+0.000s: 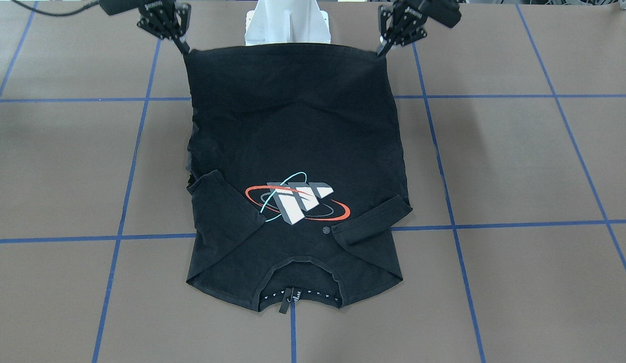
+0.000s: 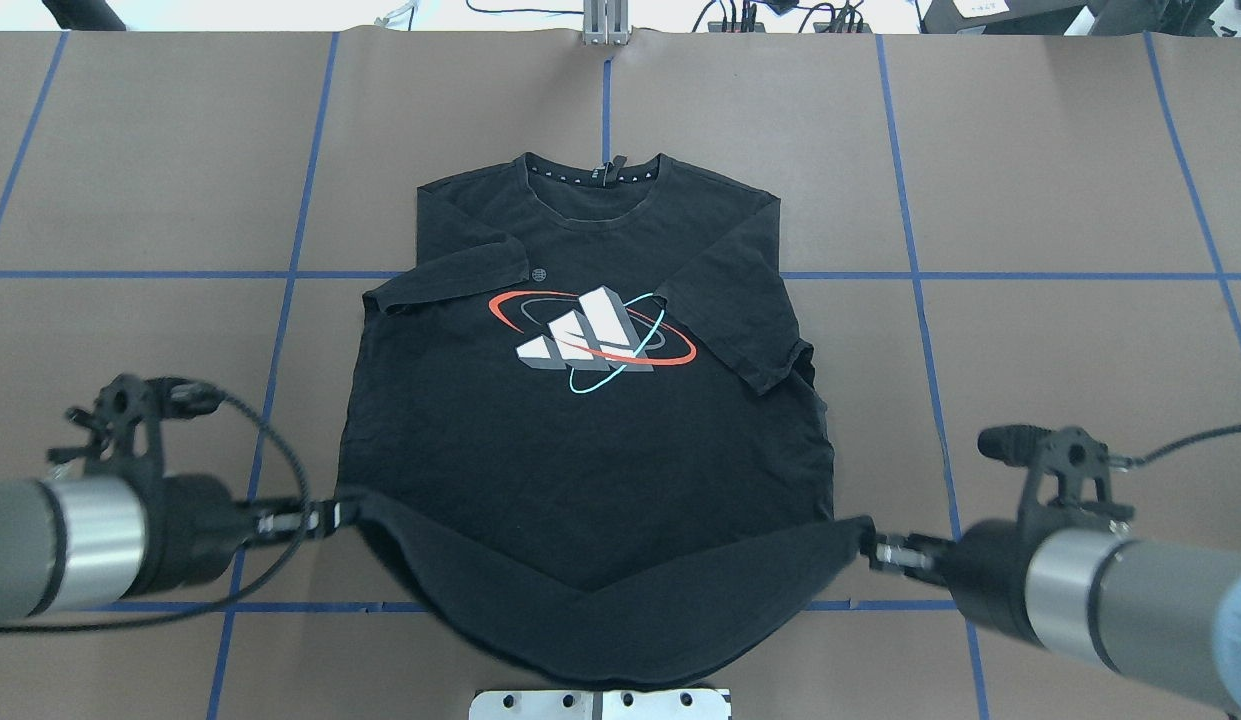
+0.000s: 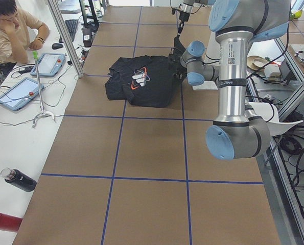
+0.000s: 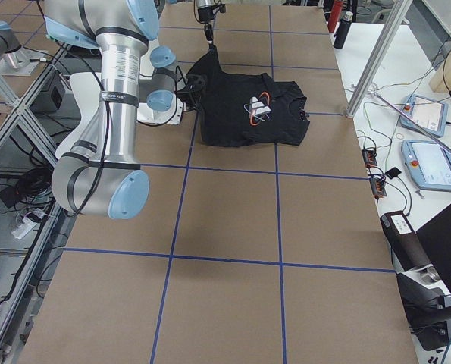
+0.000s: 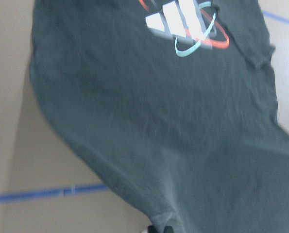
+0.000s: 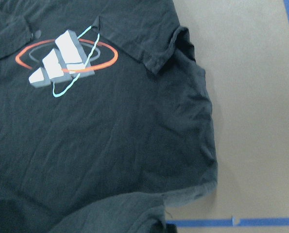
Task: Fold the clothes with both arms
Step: 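Lift the hem with both grippers and fold it toward the collar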
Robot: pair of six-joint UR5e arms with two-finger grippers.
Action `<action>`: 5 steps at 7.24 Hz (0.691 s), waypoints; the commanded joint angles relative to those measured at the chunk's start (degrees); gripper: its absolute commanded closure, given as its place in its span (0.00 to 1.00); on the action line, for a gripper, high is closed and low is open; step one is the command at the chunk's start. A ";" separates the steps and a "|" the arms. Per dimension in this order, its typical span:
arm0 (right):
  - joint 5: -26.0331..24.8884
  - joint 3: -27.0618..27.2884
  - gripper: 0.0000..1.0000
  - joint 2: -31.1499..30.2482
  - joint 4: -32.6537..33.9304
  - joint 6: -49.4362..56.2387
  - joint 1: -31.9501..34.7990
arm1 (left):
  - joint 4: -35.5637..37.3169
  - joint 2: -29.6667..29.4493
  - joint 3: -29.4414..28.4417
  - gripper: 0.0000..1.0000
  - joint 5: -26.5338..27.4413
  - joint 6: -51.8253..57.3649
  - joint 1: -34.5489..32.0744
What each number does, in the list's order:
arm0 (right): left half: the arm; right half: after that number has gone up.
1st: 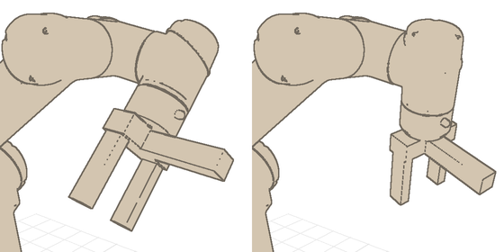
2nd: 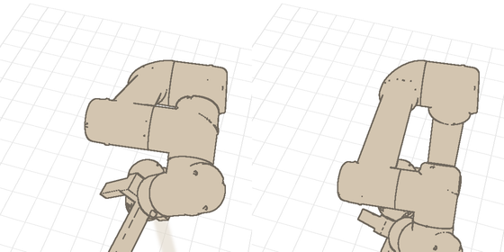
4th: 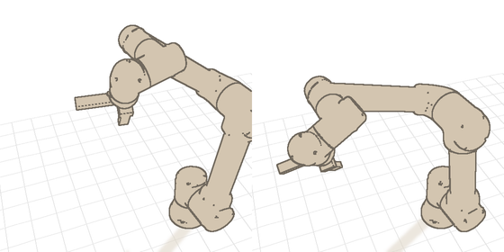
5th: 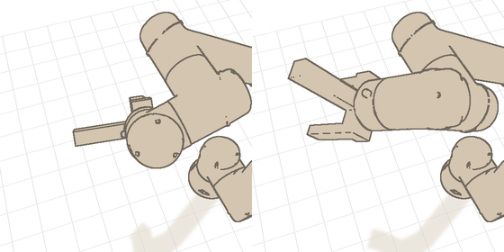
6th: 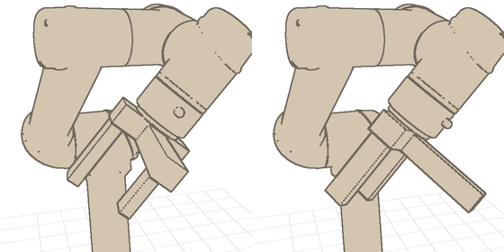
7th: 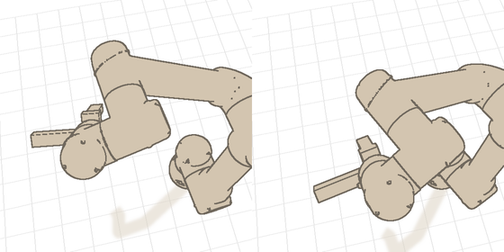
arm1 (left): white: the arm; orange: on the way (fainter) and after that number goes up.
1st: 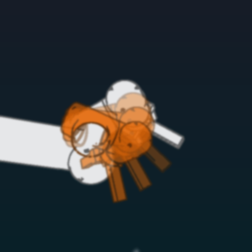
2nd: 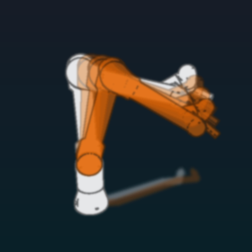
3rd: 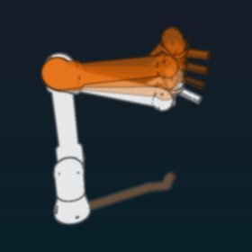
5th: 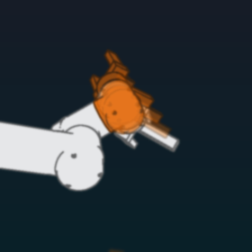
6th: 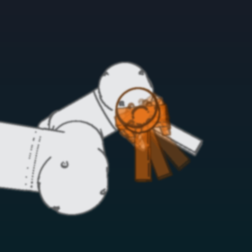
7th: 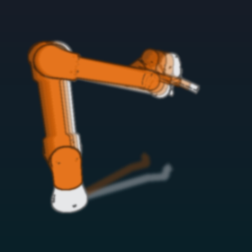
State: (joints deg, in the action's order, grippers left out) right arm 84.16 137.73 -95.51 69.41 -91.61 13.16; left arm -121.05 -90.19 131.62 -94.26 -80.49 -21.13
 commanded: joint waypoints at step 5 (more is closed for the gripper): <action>0.92 -22.48 1.00 20.16 2.46 4.42 23.12 | 0.02 -19.13 -18.84 1.00 -0.22 6.04 -22.27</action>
State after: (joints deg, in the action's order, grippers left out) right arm 85.01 118.98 -79.53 70.18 -87.44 33.37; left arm -121.03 -106.20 114.96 -94.38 -74.84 -40.64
